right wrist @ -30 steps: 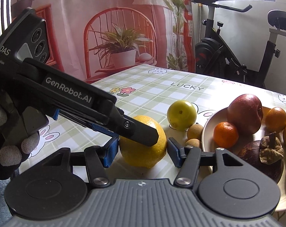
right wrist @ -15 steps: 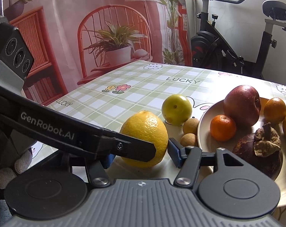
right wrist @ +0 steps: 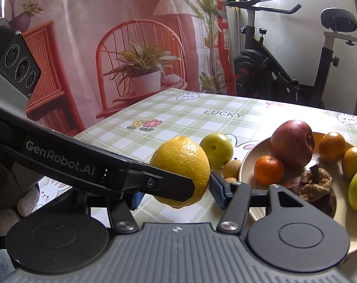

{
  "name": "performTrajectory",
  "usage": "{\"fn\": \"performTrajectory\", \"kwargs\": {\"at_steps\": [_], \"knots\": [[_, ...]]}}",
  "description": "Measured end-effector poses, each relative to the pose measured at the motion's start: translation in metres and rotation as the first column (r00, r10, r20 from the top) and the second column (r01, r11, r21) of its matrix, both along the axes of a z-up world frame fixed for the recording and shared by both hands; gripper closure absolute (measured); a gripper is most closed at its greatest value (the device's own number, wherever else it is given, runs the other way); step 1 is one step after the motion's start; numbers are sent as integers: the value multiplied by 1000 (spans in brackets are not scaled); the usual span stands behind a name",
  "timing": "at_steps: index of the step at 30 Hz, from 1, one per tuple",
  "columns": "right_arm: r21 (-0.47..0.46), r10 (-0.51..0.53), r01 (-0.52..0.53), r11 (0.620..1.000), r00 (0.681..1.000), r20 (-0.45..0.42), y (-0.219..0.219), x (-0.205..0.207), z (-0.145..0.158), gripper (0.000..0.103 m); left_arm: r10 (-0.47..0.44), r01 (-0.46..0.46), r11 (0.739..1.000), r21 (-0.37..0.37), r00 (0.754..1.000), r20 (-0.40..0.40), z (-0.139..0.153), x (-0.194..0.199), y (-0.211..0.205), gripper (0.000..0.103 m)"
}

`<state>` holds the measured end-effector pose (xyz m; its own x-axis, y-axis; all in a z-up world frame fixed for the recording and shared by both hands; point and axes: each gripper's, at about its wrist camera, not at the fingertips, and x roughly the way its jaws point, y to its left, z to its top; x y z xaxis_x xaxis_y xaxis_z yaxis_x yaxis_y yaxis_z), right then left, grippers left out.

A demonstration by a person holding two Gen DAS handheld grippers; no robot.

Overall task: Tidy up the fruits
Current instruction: 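Carry the lemon onto the plate among the oranges, open the left tool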

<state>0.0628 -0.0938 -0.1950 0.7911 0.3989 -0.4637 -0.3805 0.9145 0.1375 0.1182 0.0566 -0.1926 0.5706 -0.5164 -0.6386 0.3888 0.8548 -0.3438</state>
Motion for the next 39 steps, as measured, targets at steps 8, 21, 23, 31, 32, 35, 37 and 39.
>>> {"fn": "performTrajectory", "kwargs": {"at_steps": [8, 21, 23, 31, 32, 35, 37, 39], "knots": [[26, -83, 81, 996, 995, 60, -39, -3, 37, 44, -70, 70, 998, 5, 996, 58, 40, 14, -43, 47], [117, -279, 285, 951, 958, -67, -131, 20, 34, 44, -172, 174, 984, 39, 984, -51, 30, 71, -140, 48], [137, -288, 302, 943, 951, -114, -140, 26, 30, 44, -173, 177, 982, 57, 982, -71, 23, 78, -149, 48], [102, -301, 318, 943, 941, -154, -142, 39, 22, 44, -145, 153, 986, 70, 984, -107, 14, 91, -155, 48], [93, -299, 315, 944, 942, -150, -141, 39, 22, 44, -145, 152, 986, 72, 984, -103, 15, 91, -153, 48], [67, -295, 307, 949, 944, -146, -134, 43, 21, 44, -139, 146, 987, 72, 986, -88, 17, 92, -149, 48], [40, -299, 307, 951, 943, -145, -130, 47, 22, 44, -139, 145, 987, 63, 987, -85, 17, 92, -147, 48], [16, -304, 310, 951, 941, -145, -127, 49, 22, 44, -140, 145, 987, 69, 987, -76, 19, 91, -145, 48]]}}
